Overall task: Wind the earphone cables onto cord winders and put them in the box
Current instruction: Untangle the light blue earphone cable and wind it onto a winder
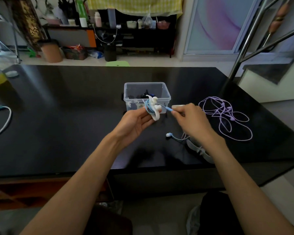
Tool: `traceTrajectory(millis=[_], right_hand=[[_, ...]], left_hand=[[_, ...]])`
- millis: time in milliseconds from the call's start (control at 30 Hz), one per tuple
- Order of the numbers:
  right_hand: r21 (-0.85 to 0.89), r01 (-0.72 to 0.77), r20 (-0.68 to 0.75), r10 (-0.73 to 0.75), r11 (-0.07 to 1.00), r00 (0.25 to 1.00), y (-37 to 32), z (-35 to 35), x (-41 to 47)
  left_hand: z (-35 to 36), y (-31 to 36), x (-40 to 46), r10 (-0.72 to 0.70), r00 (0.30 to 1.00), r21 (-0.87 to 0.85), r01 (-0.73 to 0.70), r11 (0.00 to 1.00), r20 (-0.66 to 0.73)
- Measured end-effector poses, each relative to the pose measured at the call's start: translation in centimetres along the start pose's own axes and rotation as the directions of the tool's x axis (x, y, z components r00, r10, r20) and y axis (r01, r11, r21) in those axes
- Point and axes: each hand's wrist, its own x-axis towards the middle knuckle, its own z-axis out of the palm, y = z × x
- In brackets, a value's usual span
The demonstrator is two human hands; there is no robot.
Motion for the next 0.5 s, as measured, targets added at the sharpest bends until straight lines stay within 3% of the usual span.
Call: traceTrajectory(millis=[133,267,400,500], right_hand=[[0.111,-0.132,0.261,0.099,0.985,0.960,0.1,-0.1,0.2],[0.104,-0.230,0.331,0.185,0.968,0.926,0.5,-1.0,0.4],[0.085,-0.369,0.452,0.295,0.925,0.842,0.7,-2.2,0.5],[0.149,-0.442,0.466,0.331,0.885,0.821,0.8,-2.7,0.6]], left_hand=[[0.1,-0.2,0.1,-0.002,1.000,0.007,0.002,1.000,0.008],[0.0,-0.1,-0.4,-0.050,0.994,0.055,0.044,0.997,0.095],[-0.2,-0.2,-0.5,-0.072,0.988,0.080,0.062,0.995,0.136],[0.0,-0.4,-0.3,-0.066,0.988,0.104,0.051,0.993,0.143]])
